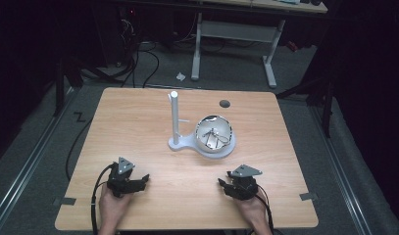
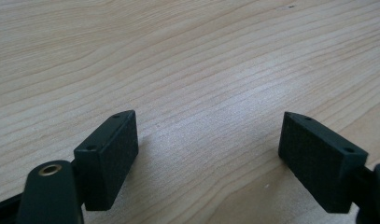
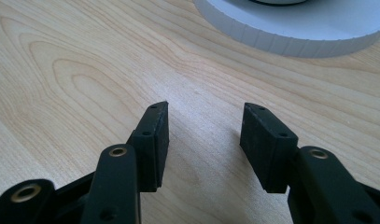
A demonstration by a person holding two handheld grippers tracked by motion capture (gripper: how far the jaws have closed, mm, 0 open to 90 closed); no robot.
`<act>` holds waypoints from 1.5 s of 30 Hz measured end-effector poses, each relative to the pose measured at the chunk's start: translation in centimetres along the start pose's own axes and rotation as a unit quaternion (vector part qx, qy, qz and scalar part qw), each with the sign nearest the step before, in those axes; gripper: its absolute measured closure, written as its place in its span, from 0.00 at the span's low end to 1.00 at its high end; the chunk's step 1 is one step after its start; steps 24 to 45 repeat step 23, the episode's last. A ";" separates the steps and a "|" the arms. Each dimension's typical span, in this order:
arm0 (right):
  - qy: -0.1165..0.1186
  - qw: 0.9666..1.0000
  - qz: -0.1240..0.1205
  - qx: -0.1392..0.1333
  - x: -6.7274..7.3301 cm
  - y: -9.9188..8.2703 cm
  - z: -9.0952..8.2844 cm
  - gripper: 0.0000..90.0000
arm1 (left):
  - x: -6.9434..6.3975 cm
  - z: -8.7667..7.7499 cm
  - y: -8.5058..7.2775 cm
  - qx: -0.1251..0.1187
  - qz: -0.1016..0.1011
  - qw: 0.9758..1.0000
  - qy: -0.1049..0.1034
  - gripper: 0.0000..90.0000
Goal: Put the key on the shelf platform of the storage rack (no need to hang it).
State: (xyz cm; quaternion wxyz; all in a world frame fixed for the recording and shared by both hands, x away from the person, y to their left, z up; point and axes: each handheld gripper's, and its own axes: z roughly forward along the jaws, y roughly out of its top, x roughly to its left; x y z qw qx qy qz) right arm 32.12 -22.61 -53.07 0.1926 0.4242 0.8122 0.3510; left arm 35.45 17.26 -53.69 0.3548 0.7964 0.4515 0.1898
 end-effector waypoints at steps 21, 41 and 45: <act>0.000 1.000 -0.006 0.001 0.2 0.0 0.0 0.54 | 0.0 0.0 0.0 0.000 0.000 1.000 0.000 0.23; 0.000 1.000 -0.006 0.001 0.2 0.0 0.0 0.54 | 0.0 0.0 0.0 0.000 0.000 1.000 0.000 0.23; 0.000 1.000 -0.006 0.001 0.2 0.0 0.0 0.54 | 0.0 0.0 0.0 0.000 0.000 1.000 0.000 0.23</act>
